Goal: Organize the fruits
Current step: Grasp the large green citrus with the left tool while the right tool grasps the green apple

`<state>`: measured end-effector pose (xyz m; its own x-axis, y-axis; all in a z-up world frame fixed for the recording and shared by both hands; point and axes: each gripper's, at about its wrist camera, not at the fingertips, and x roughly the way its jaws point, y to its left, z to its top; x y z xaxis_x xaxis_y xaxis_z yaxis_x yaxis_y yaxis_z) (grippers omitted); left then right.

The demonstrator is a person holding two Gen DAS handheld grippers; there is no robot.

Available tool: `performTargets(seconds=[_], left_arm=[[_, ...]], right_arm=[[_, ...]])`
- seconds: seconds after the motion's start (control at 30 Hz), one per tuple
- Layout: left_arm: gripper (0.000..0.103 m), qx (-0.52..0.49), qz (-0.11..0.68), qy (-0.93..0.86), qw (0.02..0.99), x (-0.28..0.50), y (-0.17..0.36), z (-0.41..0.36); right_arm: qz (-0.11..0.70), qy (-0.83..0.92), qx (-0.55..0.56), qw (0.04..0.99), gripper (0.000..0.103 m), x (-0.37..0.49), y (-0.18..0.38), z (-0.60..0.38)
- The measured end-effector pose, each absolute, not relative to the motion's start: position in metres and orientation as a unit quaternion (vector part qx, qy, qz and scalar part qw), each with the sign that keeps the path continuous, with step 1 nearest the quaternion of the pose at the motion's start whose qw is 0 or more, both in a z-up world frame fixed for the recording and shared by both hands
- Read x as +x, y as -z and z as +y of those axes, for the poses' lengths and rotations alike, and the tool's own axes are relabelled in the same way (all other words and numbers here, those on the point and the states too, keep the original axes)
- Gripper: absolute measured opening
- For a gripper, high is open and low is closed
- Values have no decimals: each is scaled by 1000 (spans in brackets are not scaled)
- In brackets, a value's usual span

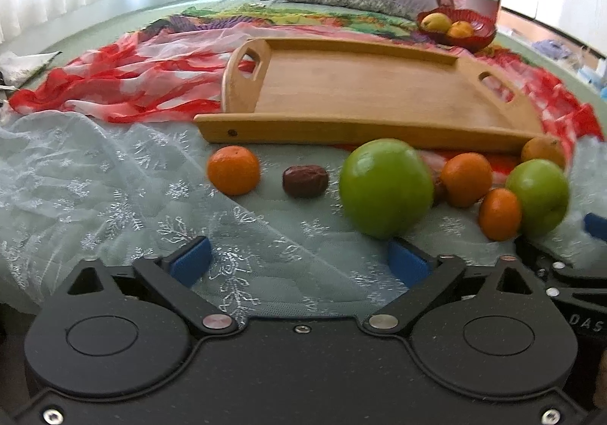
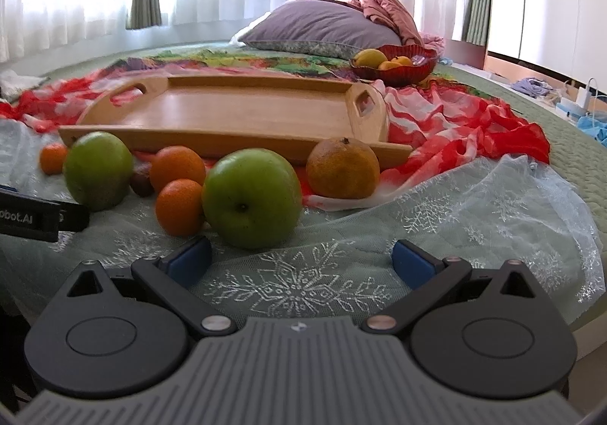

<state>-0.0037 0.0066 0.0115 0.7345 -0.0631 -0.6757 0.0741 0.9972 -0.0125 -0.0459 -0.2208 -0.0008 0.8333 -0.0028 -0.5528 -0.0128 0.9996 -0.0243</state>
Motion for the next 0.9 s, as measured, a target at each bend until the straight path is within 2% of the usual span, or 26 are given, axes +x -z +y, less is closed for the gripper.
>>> performTargets(seconds=[0.07,0.13,0.33,0.6,0.77,0.9], left_arm=[[89,6,353,49,934,-9,-16,5],[76,4,343,63,937,-14,-21,3],[70,-18,312,111,943,-23,-34,-6],[68,-22,301,104,948,-9,-31,-18],[67,-23,303,100,947,-1,-24,-19],[58,-37,308,100,946,4,-17,-18]], right_arm=[[283,-16,-7,959,96,-48,-2,-222],[276,-23,-4,961,90,-50,-5,-222],[241,-41,9,970,73,-55,-14,-216],[227,-52,-6,973,70,-48,-18,-215],[227,-76,-18,971,63,-46,-18,-216],[231,-90,5,969,61,-44,-18,-222]])
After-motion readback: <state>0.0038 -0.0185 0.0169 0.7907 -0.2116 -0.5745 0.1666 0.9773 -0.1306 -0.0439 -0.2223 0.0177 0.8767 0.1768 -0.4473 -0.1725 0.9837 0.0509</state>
